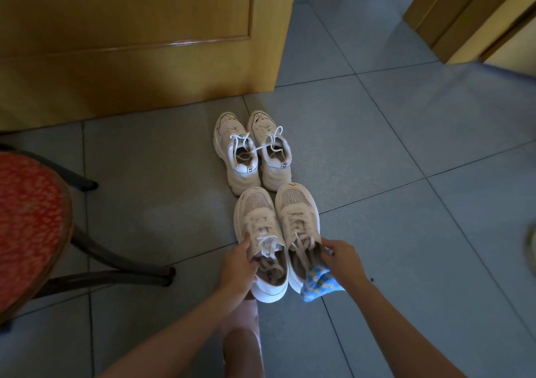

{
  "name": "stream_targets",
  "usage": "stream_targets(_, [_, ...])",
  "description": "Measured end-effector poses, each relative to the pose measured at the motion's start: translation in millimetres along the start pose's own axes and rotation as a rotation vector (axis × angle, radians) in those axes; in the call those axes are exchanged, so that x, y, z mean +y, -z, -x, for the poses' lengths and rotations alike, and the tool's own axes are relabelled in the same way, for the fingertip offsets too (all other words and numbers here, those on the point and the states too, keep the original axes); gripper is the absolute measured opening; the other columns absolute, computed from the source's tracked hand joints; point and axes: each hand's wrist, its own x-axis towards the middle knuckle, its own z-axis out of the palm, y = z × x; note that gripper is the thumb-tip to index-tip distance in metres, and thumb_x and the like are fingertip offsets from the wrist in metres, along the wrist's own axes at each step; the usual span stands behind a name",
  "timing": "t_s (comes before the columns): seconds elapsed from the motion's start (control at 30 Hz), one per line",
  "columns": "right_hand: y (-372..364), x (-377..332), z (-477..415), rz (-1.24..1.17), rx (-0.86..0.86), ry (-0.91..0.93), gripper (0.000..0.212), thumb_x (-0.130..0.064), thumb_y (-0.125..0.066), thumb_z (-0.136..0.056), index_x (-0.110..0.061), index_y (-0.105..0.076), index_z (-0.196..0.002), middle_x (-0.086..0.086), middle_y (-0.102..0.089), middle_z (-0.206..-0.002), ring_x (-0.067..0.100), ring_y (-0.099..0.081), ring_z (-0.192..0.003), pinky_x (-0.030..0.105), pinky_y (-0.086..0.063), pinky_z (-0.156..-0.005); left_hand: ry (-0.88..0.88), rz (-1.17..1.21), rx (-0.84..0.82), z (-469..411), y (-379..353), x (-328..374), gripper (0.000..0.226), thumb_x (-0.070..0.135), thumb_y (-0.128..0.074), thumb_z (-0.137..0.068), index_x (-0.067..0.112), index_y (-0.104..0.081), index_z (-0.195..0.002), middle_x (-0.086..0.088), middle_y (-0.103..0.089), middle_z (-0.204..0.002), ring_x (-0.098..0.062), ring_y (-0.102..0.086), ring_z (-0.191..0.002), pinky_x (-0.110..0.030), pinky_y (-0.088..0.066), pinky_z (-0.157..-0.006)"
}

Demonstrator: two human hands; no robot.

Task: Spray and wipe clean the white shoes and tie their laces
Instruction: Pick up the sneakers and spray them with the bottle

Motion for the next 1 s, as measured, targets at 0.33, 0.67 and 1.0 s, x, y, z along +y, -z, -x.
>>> stream_targets(0.33, [58.7, -49.1, 45.0, -0.104, 0.1, 0.175, 0.024, -0.021, -0.054, -0.094, -0.015, -0.069, -0.112, 0.0, -0.035, -0.052, 0.008, -0.031, -0.049, 0.019, -0.027, -0.046, -0.168, -0.002, 0.035, 33.1, 61.1, 54.2, 0.064, -0.006, -0.051, -0.085, 0.026, -0.041, -0.14, -0.007, -0.066, -0.107, -0.02, -0.07, -0.065, -0.038, -0.06, -0.059])
stream_targets(0.67, [122.2, -146.7, 83.9, -0.182, 0.214, 0.379, 0.023, -0.013, -0.056, -0.091, -0.006, -0.071, -0.107, -0.003, -0.032, -0.049, 0.006, -0.032, -0.038, 0.015, -0.028, -0.041, -0.342, -0.097, 0.265, 98.2, 171.7, 133.1, 0.057, 0.005, -0.062, -0.081, 0.022, -0.05, -0.135, -0.007, -0.07, -0.103, -0.013, -0.069, -0.064, -0.029, -0.059, -0.059])
stream_targets(1.0, [149.6, -278.4, 138.3, -0.178, 0.149, 0.681, 0.019, -0.014, -0.056, -0.093, -0.019, -0.073, -0.096, -0.007, -0.038, -0.041, 0.003, -0.031, -0.038, 0.015, -0.023, -0.04, -0.415, -0.117, 0.533, 191.8, 300.7, 146.1, 0.057, 0.009, -0.065, -0.084, 0.023, -0.048, -0.136, 0.006, -0.067, -0.081, 0.001, -0.062, -0.059, -0.021, -0.054, -0.057])
